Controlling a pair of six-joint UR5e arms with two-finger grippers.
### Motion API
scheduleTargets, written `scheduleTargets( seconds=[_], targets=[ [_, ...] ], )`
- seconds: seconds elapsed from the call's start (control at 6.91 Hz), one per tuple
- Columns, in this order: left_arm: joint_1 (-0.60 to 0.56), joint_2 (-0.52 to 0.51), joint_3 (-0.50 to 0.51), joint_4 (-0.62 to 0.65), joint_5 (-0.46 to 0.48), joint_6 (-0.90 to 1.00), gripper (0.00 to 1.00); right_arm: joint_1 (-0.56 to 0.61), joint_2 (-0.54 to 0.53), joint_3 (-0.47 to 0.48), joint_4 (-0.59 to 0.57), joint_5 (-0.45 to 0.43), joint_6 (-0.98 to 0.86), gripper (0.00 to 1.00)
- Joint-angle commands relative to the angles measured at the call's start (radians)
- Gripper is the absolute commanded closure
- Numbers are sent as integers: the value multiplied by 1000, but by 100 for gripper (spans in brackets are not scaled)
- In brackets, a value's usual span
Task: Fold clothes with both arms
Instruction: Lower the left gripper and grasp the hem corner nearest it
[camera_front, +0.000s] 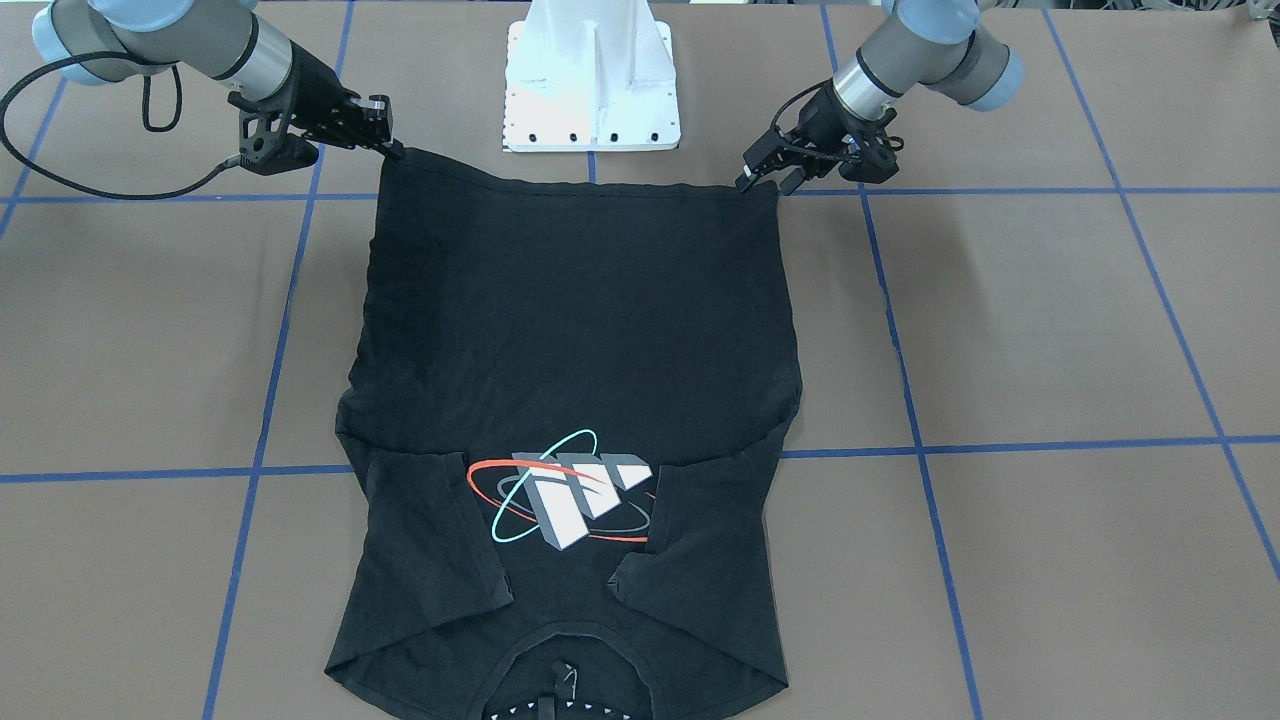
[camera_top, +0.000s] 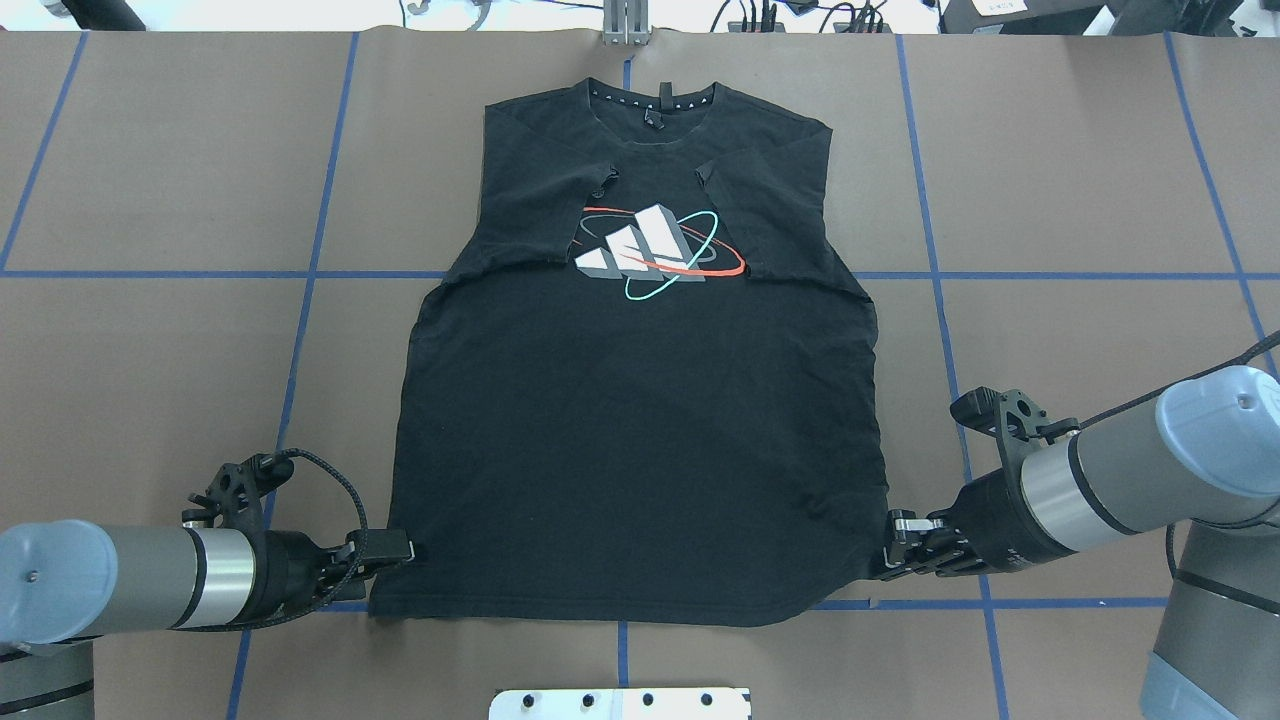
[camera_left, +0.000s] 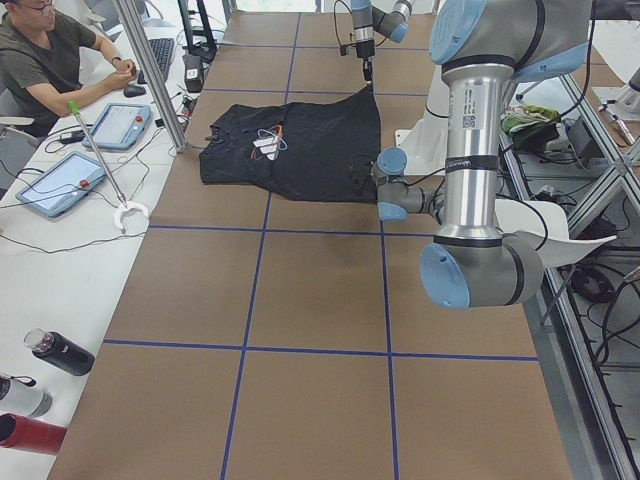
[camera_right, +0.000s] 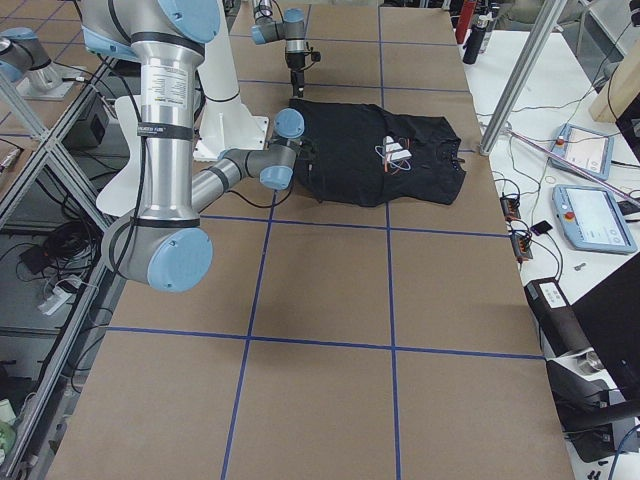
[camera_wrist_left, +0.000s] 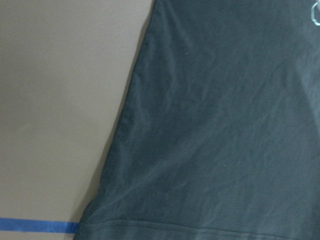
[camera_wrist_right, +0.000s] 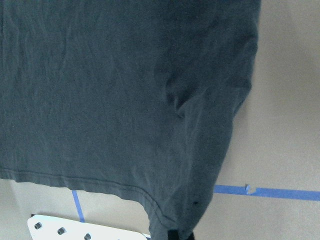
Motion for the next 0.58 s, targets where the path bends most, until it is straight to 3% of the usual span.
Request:
scheduleTargets(
  seconds=[0.0, 0.43],
  targets=[
    [7, 5, 5, 7, 10, 0, 1, 29, -1, 0, -1, 35, 0, 100],
    [24, -4, 5, 40, 12, 0, 2, 43, 1, 0, -1, 49, 0, 100]
  ],
)
